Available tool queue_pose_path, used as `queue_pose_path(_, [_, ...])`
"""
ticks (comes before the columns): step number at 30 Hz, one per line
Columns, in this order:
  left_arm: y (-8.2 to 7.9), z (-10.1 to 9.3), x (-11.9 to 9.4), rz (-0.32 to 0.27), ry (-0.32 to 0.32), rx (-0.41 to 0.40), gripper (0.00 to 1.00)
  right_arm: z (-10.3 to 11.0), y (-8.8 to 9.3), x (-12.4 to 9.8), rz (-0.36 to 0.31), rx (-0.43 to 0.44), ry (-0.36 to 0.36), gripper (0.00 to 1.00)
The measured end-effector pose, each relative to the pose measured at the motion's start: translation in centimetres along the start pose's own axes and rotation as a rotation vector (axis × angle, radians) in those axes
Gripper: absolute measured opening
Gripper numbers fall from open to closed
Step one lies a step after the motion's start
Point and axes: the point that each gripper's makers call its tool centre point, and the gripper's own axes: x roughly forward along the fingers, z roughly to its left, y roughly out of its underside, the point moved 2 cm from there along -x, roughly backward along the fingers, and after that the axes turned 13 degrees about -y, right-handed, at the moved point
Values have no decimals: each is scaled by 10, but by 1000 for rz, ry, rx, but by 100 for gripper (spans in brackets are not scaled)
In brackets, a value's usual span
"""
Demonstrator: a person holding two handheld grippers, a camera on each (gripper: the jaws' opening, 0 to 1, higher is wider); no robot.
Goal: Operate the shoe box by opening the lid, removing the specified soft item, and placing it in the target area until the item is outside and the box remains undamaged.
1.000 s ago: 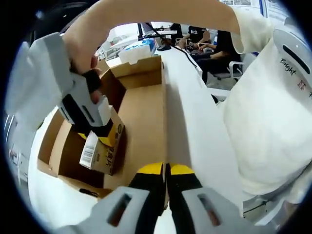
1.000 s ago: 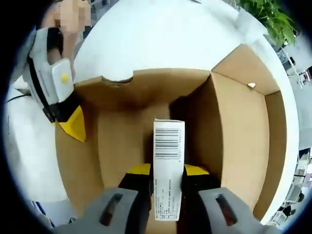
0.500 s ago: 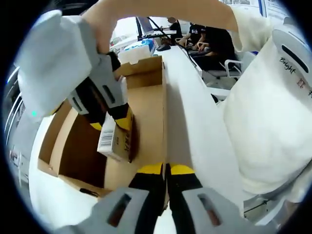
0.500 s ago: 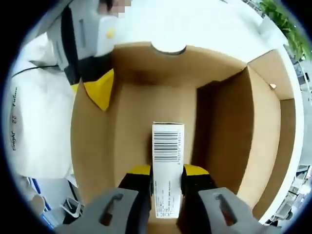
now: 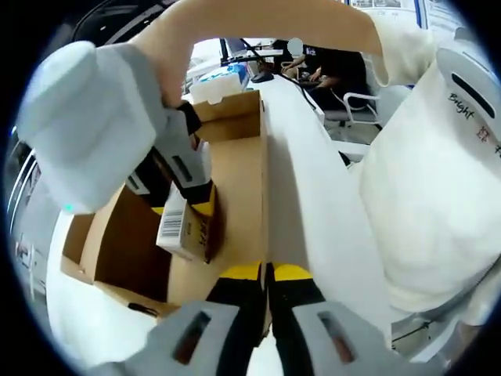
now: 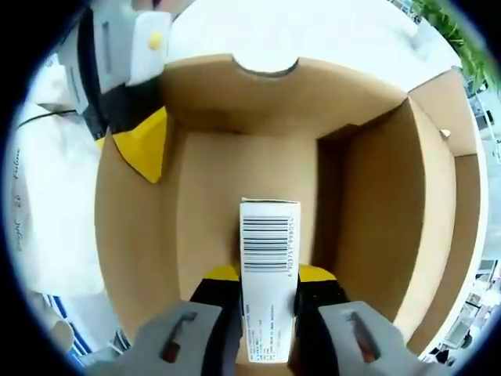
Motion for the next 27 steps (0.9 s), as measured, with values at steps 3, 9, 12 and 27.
queue_pose_path(3, [0,0,0,0,-1,0,1,8,3,1,17,-4,3,21])
queue_pose_path(9, [0,0,0,-6,-4,1,1,6,9,-4,22,17,25,21])
queue_pose_path(12, [0,0,0,-2,-1,1,1,10,12,-11,15,4,22,21])
queue_pose_path(27, [-1,-1,0,1,1,-3,1,19,25,-27,-30,60,1,21])
